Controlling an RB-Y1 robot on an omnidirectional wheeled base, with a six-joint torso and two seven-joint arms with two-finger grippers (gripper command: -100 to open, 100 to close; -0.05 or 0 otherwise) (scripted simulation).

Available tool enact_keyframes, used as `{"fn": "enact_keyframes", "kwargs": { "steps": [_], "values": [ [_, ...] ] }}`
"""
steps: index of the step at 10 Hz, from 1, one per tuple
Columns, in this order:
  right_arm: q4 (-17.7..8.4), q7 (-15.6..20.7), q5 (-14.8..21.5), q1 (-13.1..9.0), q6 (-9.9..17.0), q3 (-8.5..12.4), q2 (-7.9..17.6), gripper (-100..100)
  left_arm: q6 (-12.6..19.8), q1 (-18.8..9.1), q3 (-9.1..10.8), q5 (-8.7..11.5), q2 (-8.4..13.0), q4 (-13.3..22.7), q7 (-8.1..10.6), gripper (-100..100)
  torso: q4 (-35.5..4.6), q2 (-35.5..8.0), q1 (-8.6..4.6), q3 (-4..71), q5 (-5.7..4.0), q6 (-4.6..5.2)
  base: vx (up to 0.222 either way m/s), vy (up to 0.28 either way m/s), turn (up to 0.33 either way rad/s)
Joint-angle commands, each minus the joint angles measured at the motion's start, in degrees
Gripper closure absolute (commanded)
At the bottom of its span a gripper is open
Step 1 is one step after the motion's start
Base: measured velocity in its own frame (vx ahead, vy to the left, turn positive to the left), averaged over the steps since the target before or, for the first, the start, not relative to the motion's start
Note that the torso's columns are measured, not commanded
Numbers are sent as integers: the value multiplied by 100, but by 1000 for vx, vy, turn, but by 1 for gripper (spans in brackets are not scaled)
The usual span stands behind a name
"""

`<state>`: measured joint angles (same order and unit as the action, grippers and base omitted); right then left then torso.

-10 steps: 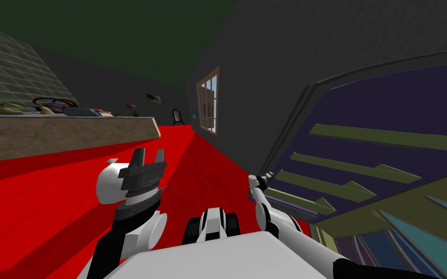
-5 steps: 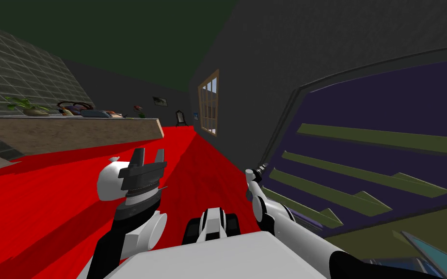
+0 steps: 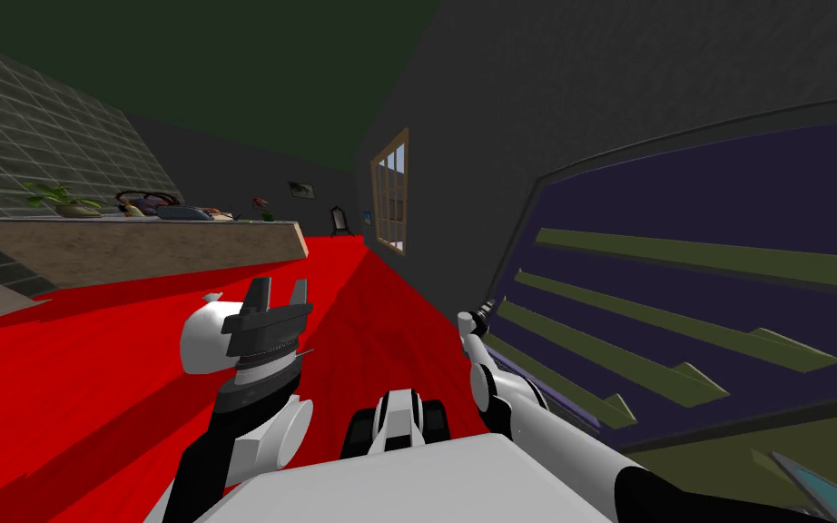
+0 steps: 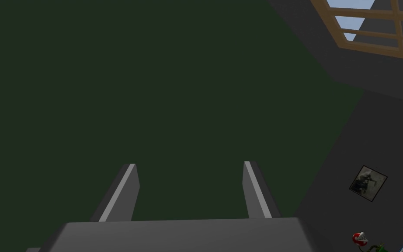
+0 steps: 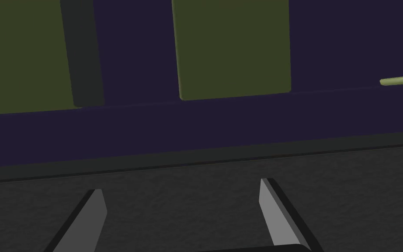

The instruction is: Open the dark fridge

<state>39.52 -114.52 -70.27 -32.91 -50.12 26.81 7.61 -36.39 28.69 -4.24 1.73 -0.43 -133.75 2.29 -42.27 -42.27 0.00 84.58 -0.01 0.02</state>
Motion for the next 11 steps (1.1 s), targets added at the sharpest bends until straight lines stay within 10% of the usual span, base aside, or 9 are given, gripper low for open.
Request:
{"fn": "enact_keyframes", "kwargs": {
  "steps": [1, 11],
  "values": [
    [125, 226, -74, -139, 276, -50, -1, -100, 0, 0, 1, 0, 1, 0, 0, 0, -2, 0, -23, 0, -4, -4, 33, -166, 67],
    [420, 1230, -464, -1103, 1630, -389, 162, -100, 0, 0, 1, 0, 1, 0, 0, 0, -1, -1, -14, -1, -3, -3, 28, -183, 75]
  ]
}}
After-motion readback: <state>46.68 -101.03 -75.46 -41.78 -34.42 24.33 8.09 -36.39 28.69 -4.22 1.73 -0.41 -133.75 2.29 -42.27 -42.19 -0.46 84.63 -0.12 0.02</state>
